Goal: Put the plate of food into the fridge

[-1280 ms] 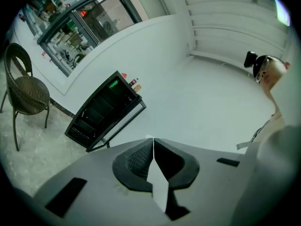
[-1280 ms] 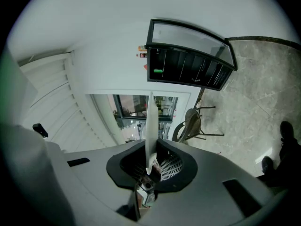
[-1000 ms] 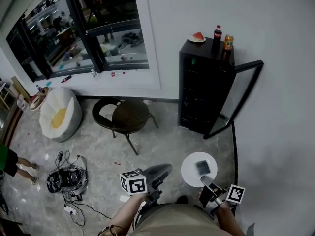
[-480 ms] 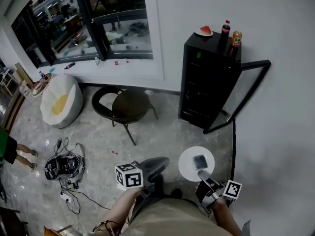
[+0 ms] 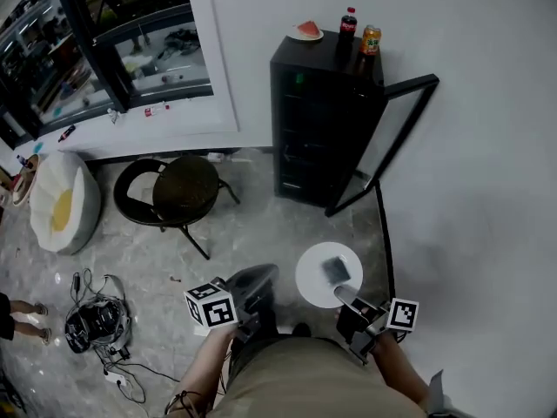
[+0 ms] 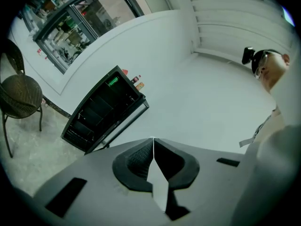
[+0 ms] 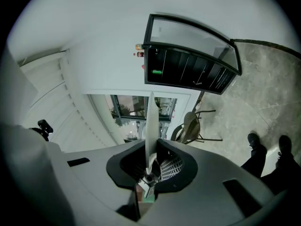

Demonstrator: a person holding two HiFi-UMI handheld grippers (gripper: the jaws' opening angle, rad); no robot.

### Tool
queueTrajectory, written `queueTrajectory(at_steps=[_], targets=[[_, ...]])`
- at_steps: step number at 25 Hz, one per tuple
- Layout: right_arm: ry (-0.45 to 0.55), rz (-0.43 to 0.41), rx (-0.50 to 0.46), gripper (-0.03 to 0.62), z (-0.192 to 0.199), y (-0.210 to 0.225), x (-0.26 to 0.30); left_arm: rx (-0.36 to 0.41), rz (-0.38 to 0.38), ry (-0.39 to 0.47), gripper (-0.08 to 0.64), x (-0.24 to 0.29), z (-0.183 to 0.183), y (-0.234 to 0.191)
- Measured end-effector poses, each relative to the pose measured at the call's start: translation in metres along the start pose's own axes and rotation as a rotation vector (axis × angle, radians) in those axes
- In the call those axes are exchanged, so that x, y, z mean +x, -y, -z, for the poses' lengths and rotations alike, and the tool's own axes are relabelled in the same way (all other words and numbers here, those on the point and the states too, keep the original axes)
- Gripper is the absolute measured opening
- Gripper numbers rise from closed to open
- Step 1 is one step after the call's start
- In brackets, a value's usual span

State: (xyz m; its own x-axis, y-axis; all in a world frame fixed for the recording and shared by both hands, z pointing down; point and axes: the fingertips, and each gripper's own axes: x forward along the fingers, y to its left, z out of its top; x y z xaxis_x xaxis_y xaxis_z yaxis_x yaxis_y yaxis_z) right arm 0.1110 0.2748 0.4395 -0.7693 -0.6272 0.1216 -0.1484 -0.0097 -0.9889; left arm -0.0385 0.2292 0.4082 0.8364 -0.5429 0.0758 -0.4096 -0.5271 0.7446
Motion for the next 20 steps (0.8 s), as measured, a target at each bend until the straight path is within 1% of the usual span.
queueTrajectory(at_steps=[3, 9, 14, 20], targets=[[0.033, -0.008, 0.014, 0.041, -0.005, -0.004, 0.011, -0.005, 0.026, -0.024, 0.012, 0.009, -0.014, -0.012], [0.066, -0.044, 0.023, 0.041, -0.021, -0.014, 0.031, 0.0, 0.062, -0.057, 0.012, 0.029, -0.039, -0.028], [0.133, -0.079, 0.09, 0.041, -0.036, -0.018, 0.047, -0.01, 0.077, -0.074, 0.012, 0.034, -0.054, -0.044], [0.156, -0.034, 0.069, 0.041, -0.045, -0.019, 0.067, -0.024, 0.094, -0.089, 0.012, 0.036, -0.071, -0.065]])
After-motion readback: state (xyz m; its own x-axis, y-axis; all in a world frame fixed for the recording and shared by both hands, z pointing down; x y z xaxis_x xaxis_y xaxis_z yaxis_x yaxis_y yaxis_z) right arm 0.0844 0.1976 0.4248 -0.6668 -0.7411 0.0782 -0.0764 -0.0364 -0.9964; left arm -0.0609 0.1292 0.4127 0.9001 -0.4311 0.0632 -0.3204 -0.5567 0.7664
